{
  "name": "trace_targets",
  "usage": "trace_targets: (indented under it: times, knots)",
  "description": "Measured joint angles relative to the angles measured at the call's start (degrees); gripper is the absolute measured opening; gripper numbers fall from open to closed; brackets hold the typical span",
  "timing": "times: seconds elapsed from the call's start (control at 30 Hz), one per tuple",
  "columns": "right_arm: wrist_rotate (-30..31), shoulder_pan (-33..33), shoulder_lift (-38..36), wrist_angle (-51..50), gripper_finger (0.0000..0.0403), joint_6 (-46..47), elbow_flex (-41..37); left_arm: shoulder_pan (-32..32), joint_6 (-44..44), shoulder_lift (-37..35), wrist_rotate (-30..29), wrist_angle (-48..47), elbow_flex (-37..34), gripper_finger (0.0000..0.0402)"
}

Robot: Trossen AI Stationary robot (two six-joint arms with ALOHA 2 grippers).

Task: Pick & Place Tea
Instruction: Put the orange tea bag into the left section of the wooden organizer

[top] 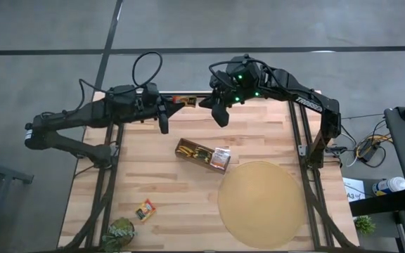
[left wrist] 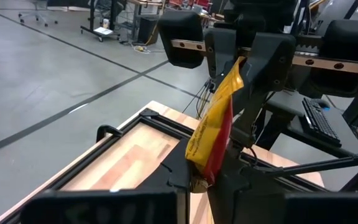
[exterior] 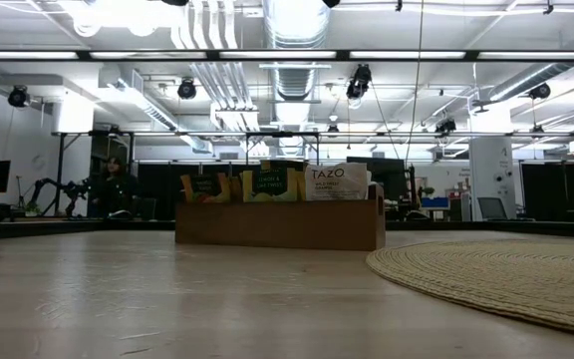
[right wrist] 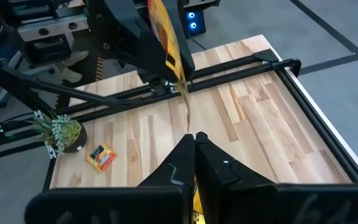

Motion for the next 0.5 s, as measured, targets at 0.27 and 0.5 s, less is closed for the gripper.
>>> trace_targets:
  times: [0.27, 0.5]
  knots:
    - [0.0, 0.2, -0.5, 1.9, 0.0009, -0.2, 0.0, 0.0, 0.3, -0.1, 0.0, 0.0, 0.0, 0.0028]
    - [-0.3, 0.2, -2.2, 5.2, 0.0051, 0.0, 0.0, 0.0, 0.6, -0.1, 0.2, 2.9, 0.0, 0.0028]
